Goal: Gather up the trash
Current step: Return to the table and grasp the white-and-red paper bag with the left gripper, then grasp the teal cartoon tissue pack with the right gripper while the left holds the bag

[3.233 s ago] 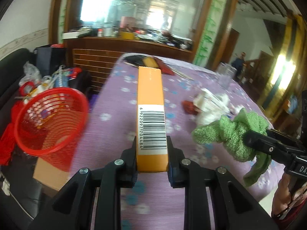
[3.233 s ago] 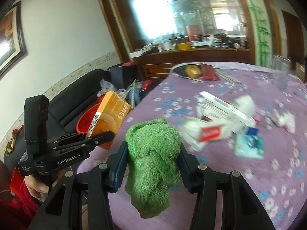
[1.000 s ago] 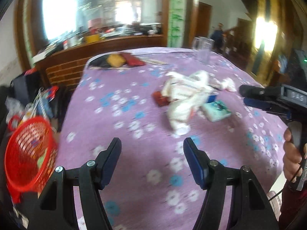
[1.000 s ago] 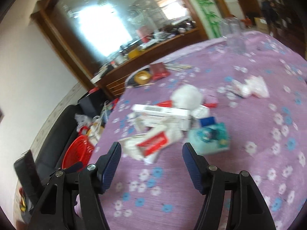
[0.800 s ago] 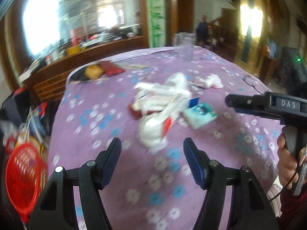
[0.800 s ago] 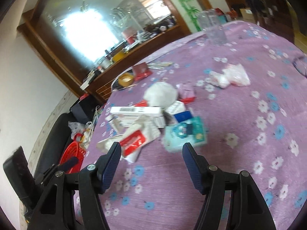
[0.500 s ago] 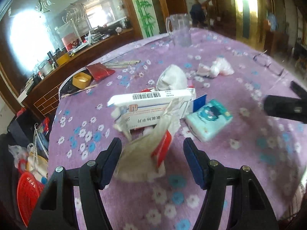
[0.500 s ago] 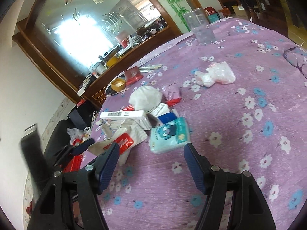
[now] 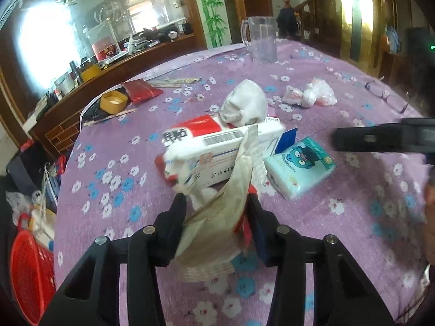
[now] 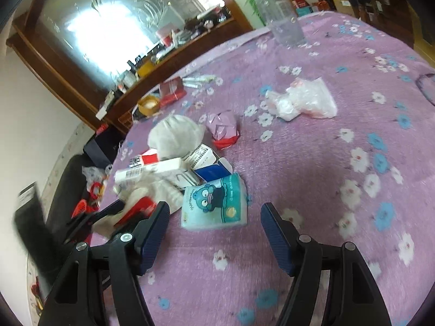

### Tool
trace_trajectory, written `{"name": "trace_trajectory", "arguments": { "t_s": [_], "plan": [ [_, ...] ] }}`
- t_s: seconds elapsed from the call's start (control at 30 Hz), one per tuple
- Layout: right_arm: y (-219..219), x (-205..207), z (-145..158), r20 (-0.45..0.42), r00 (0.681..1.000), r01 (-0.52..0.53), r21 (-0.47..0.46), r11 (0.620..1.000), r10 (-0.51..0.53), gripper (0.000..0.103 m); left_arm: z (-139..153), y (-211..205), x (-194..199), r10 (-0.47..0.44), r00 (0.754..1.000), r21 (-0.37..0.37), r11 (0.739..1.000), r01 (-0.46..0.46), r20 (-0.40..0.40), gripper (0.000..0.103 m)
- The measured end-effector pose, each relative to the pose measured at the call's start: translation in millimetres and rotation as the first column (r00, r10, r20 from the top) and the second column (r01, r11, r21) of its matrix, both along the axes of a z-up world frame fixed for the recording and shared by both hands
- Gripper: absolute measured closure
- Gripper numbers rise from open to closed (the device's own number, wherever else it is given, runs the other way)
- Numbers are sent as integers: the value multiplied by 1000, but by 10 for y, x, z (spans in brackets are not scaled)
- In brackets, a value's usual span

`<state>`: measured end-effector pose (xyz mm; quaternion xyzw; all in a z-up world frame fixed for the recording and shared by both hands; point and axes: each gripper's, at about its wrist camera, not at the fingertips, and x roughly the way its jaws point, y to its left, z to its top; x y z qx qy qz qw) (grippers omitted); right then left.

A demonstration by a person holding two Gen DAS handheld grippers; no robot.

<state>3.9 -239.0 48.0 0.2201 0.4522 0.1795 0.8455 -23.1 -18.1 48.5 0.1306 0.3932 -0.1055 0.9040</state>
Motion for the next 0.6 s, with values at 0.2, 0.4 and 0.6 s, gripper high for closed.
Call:
{"name": "trace_trajectory", "arguments": {
  "t_s": [0.2,0.4,0.6],
  "plan": [
    [119,239,-120,-9,1000,-6,-33,999,5,34,109,336,-276,30,999,-128,991,-29,11,59],
    [361,217,-193,-32,994,-108,-19,994,108,42,114,707,-506,108,994,-199,975,-103,15,59],
    [812,-347,-76,-31,917,-395,59,917,397,41,94,1019,-628,180,984,-233,957,-172,11,59]
  ]
}}
